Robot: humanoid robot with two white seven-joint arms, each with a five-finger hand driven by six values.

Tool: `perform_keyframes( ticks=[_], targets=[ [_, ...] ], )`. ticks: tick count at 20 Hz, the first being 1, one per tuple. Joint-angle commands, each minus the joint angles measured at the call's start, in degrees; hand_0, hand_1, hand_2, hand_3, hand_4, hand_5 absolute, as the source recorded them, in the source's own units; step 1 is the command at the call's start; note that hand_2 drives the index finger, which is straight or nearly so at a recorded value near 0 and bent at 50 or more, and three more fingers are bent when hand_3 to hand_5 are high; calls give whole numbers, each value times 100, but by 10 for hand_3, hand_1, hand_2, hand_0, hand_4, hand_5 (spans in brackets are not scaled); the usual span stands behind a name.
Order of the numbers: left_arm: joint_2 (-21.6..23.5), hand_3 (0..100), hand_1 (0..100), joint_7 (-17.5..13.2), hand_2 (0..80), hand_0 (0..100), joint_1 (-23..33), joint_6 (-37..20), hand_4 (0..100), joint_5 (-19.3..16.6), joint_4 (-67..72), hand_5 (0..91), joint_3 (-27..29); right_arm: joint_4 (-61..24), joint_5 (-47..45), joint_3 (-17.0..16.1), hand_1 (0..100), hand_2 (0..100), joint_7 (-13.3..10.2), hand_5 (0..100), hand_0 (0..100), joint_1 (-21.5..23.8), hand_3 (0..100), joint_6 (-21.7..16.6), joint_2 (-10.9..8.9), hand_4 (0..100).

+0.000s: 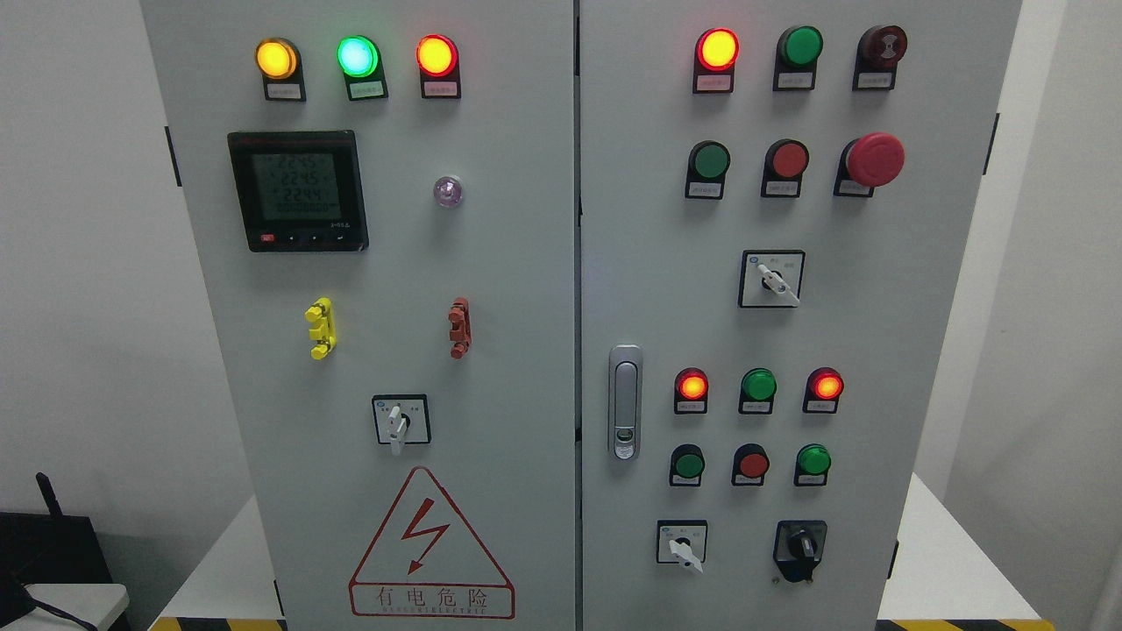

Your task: Turn on light switch 1

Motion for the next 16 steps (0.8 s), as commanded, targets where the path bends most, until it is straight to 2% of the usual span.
perform_keyframes(
  ticks=[1,6,11,16],
  targets=[
    [160,517,116,-104,397,310,-286,-6,586,17,-1282,459,-119,1,-97,0,389,0,-4,0,120,0,0,4,0,0],
    [152,546,133,-69,416,289,-567,-15,608,8,-1677,496,-663,1,-97,0,389,0,-4,0,120,0,0,4,0,0],
    [152,548,140,203,426,279,-594,-15,607,-45,-2073,501,-1358,1,-97,0,389,0,-4,0,120,0,0,4,0,0],
    [143,550,151,318,437,269,-752,-6,610,-71,-2266,504,-1683,1,-97,0,389,0,-4,0,120,0,0,4,0,0]
  ],
)
